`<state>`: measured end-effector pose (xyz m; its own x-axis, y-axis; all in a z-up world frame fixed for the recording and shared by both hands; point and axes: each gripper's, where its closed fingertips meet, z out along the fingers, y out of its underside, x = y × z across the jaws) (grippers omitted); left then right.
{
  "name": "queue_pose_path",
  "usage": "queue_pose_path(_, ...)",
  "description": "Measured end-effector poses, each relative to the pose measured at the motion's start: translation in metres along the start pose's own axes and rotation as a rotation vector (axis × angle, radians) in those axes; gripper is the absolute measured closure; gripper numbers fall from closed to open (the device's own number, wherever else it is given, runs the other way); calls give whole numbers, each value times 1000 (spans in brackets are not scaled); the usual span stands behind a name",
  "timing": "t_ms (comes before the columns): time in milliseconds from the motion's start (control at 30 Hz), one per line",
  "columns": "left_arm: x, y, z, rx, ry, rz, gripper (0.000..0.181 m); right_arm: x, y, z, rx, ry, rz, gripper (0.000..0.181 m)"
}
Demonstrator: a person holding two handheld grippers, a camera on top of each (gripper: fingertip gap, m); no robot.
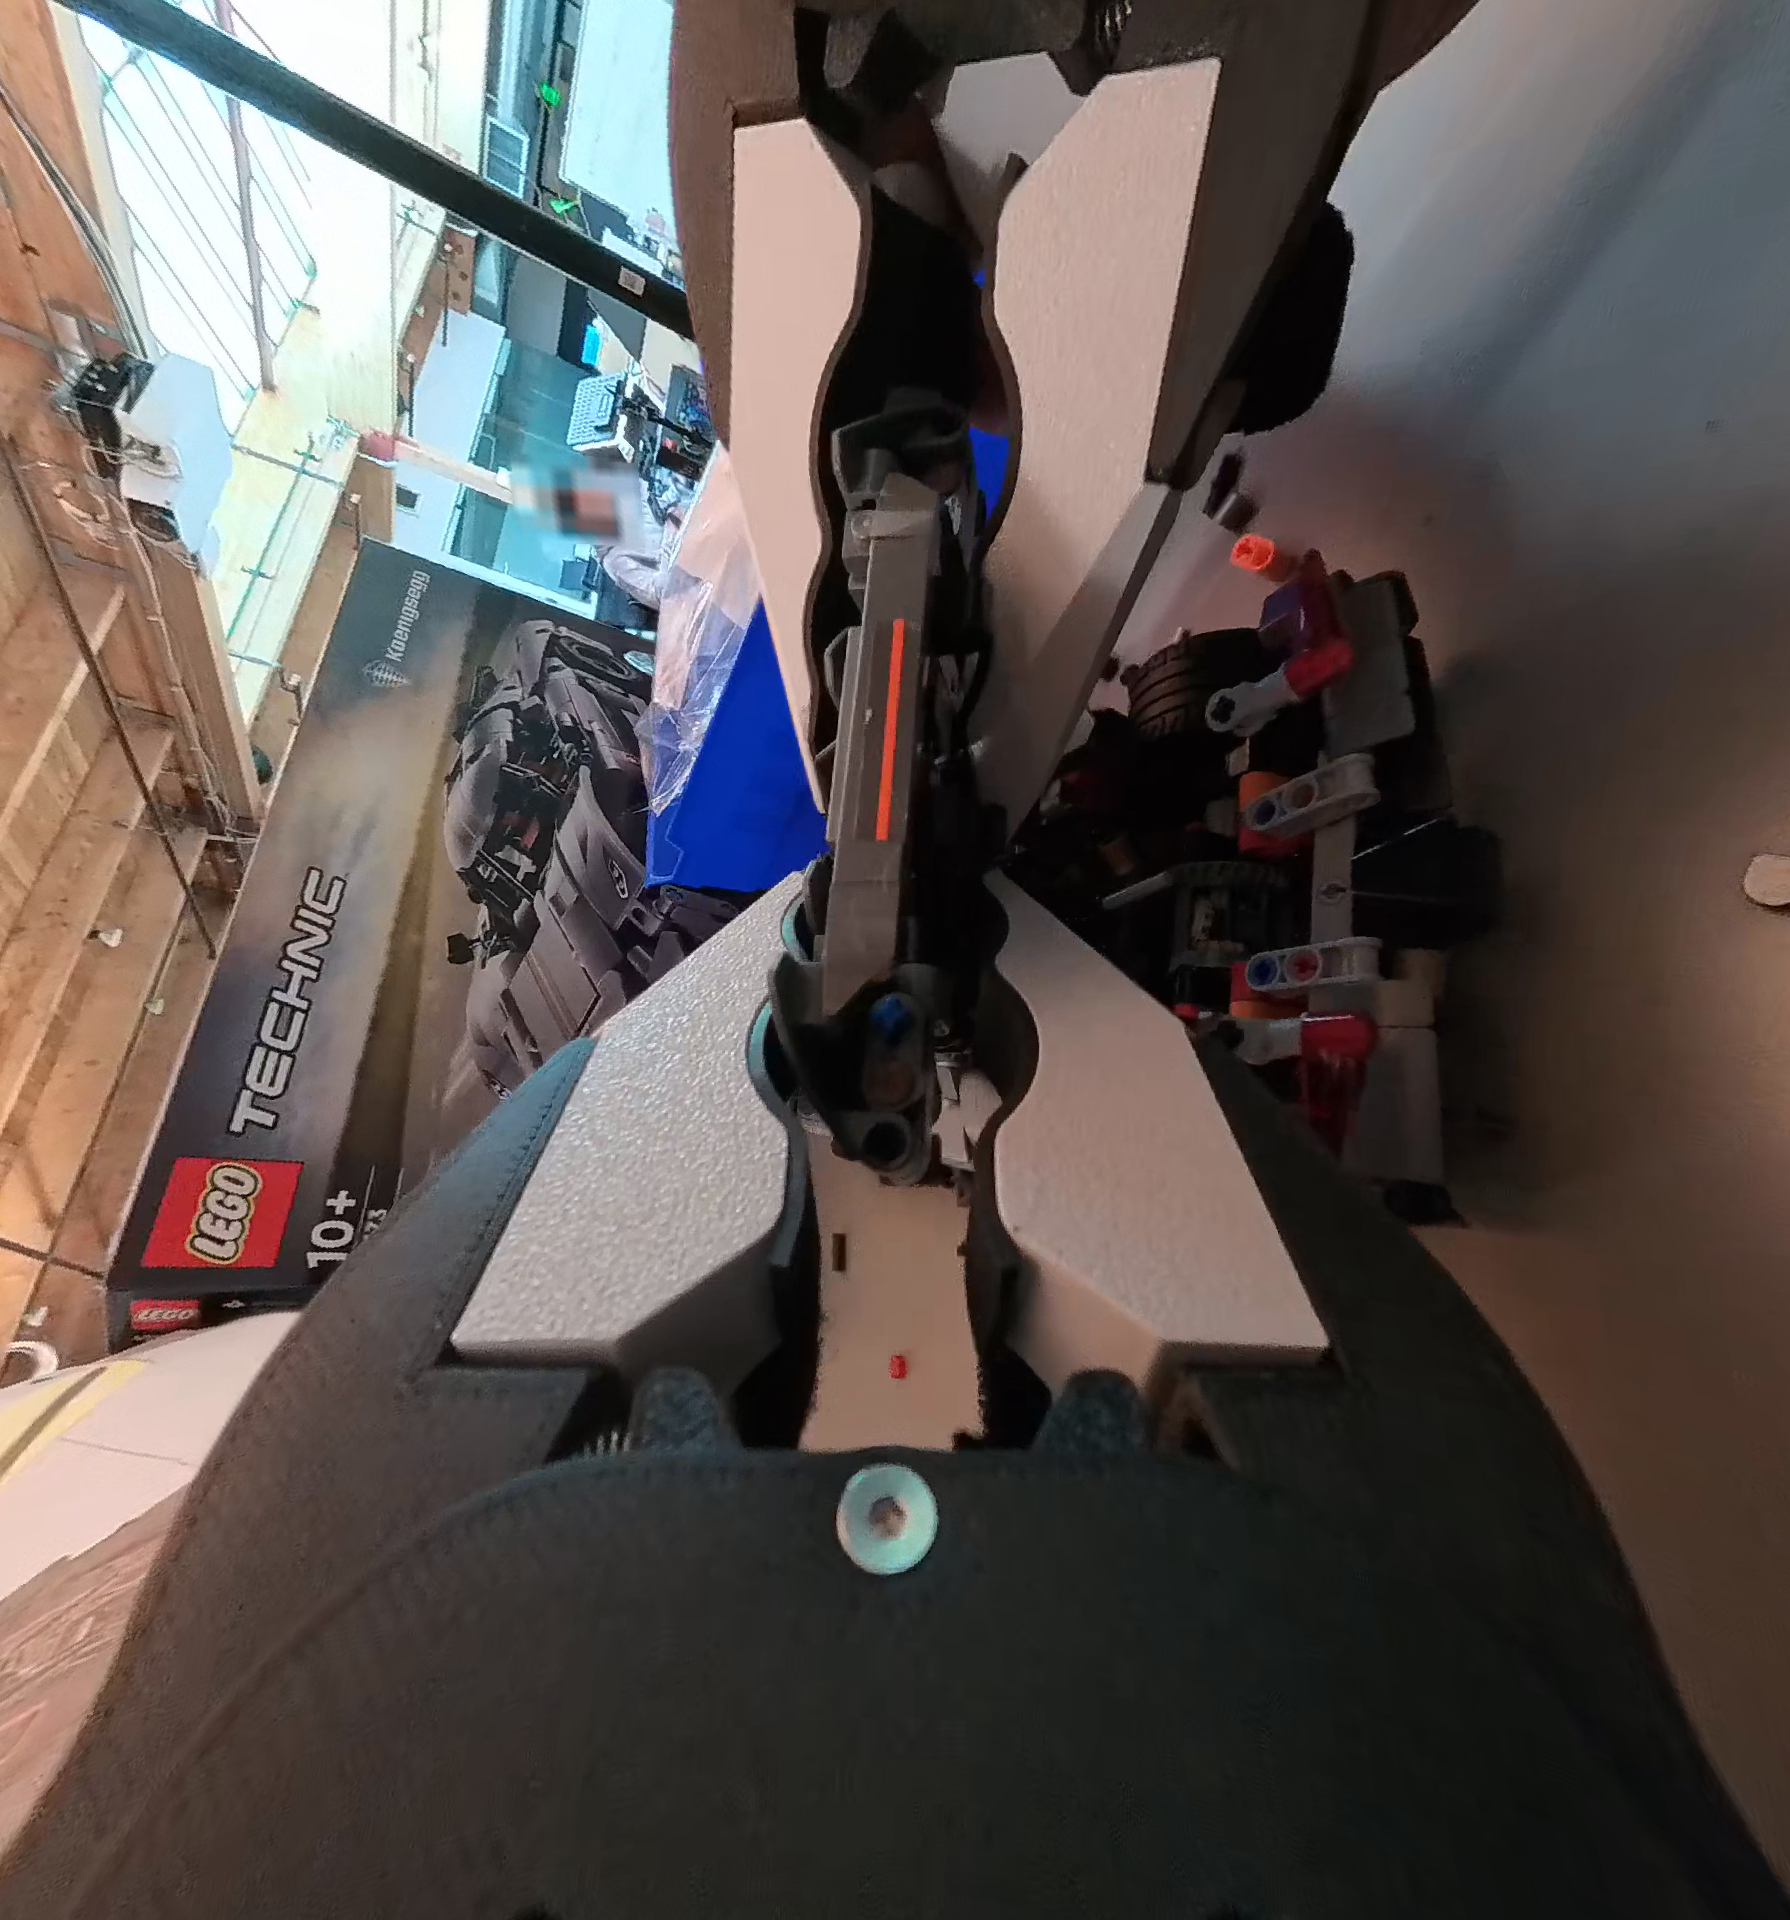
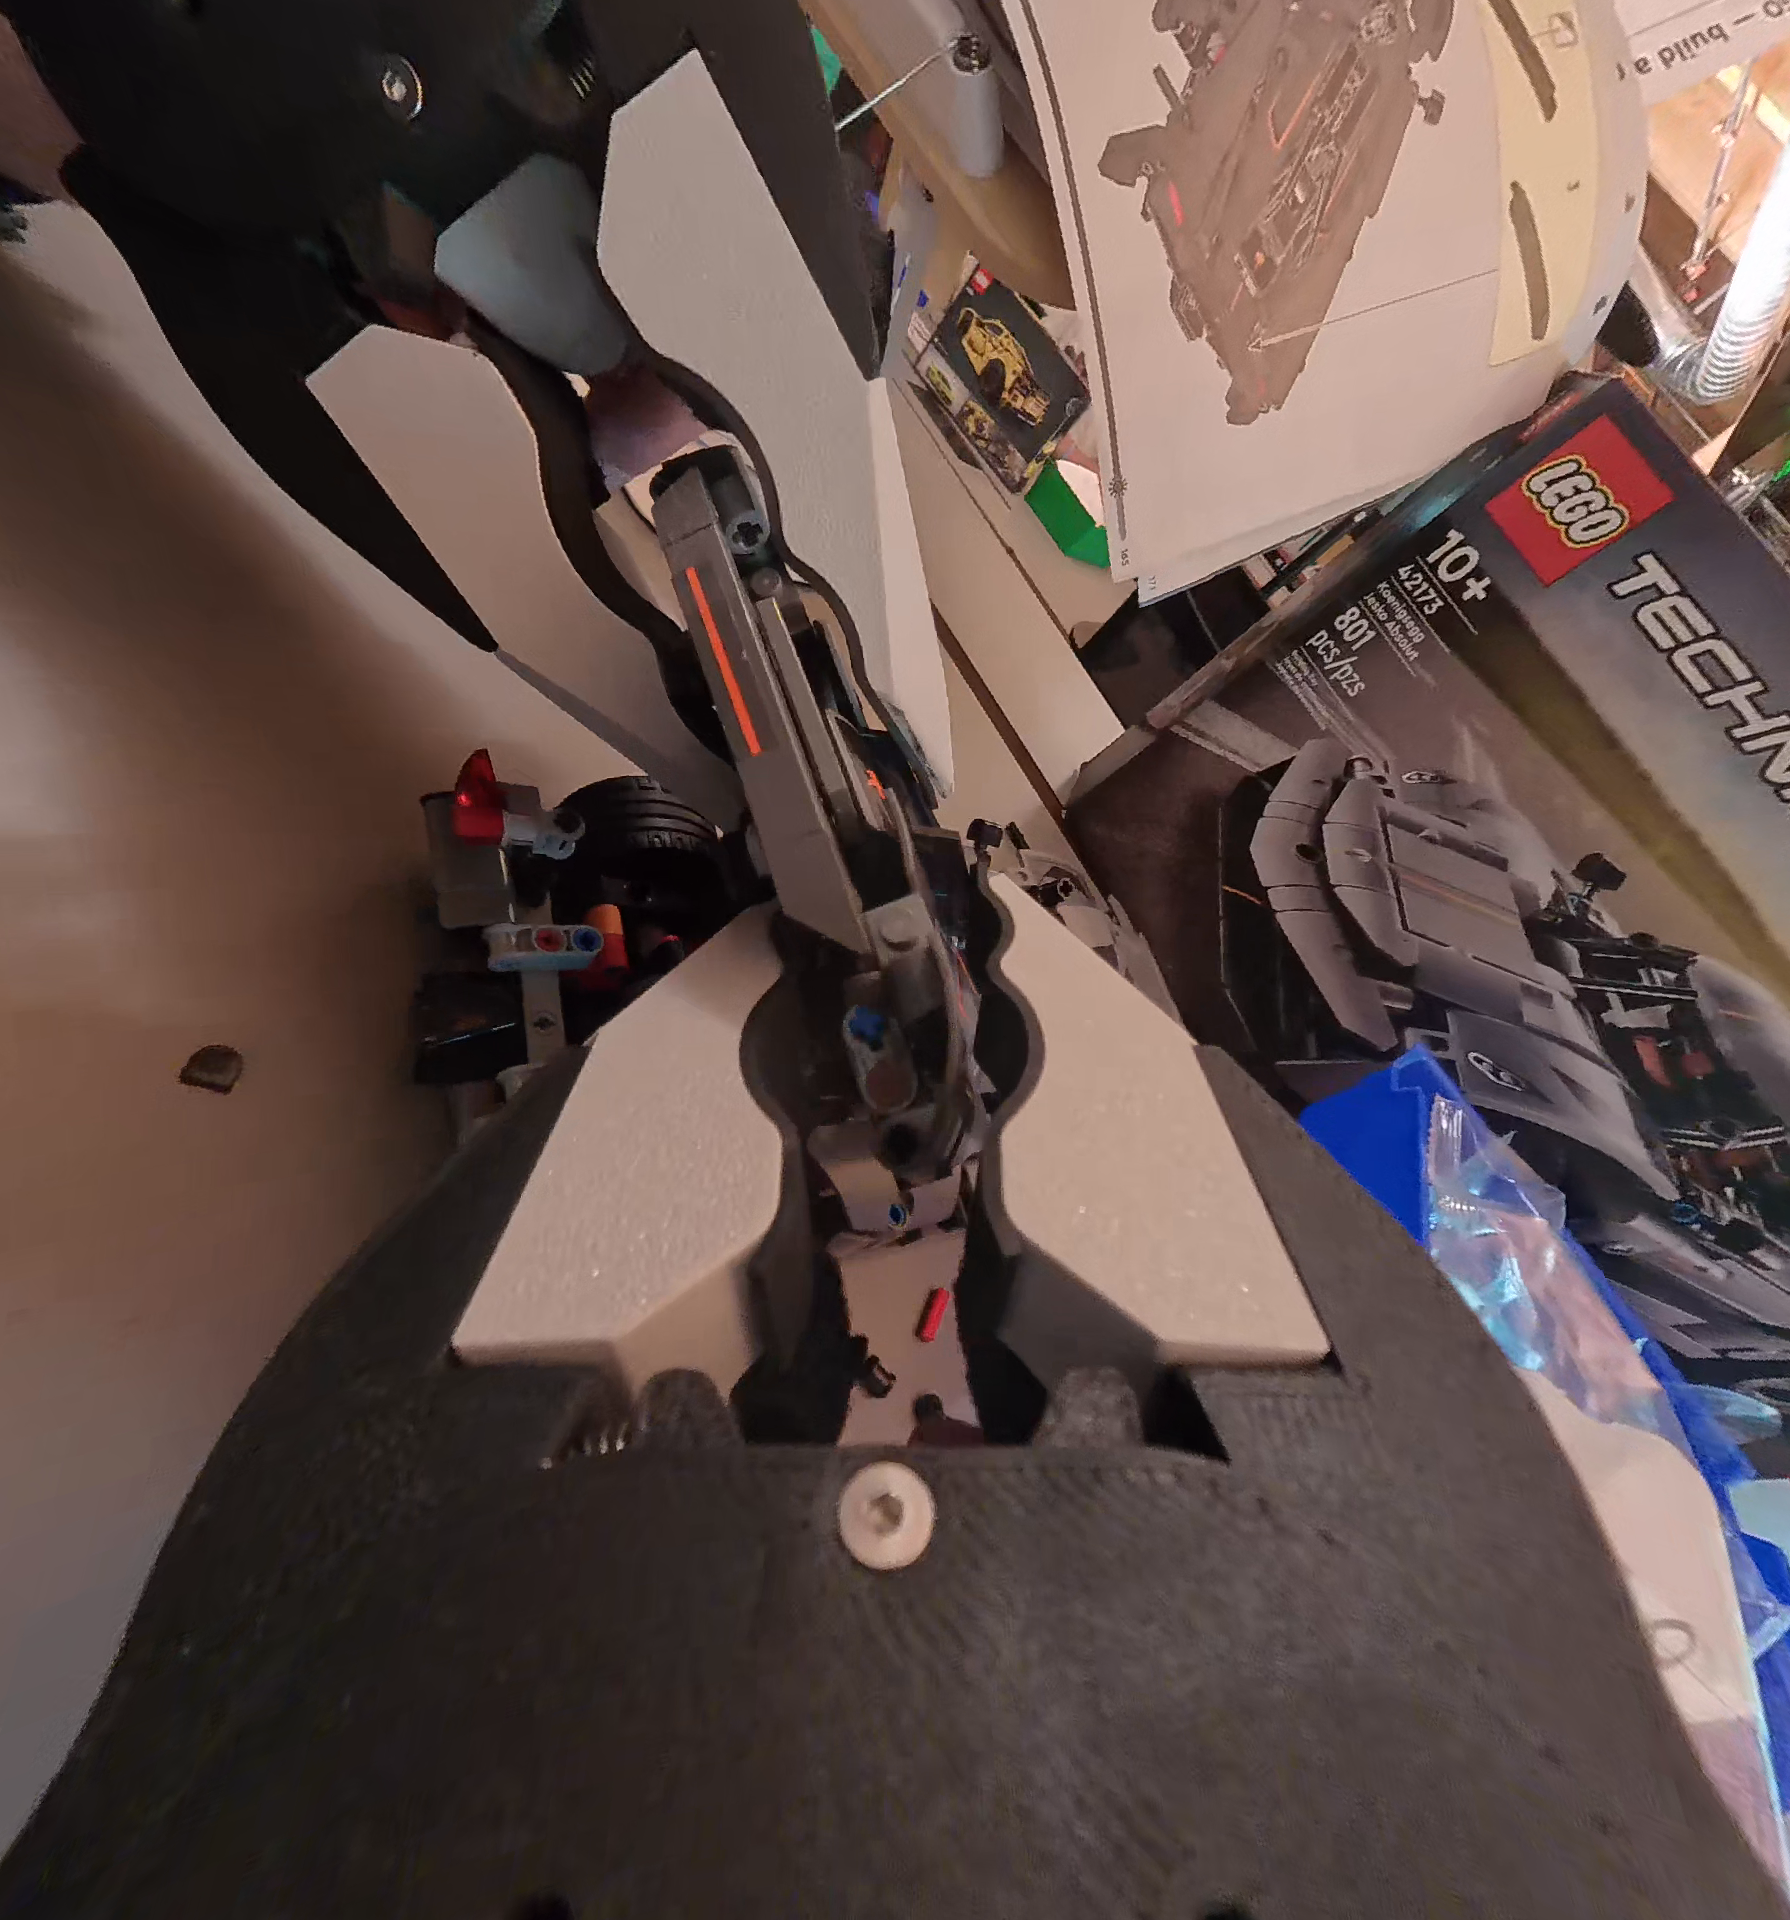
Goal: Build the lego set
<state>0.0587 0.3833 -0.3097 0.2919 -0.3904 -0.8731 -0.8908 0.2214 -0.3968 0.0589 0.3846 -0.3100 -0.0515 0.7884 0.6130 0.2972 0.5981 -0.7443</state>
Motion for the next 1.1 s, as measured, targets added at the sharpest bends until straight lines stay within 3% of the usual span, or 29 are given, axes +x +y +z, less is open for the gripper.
queue_pose_path(667, 2, 2, 1, -25, 37, -28, 161, 0, 1, 1, -48, 33, -57, 158)
queue_pose_path(933, -5, 1, 2, -23, -12, 64, 148, 1, 1, 2, -30, 40, -50, 156)
queue_pose_path(1100, -1, -1, 2, -42, 24, 169, 154, 1, 1, 1, -36, 41, -66, 157)
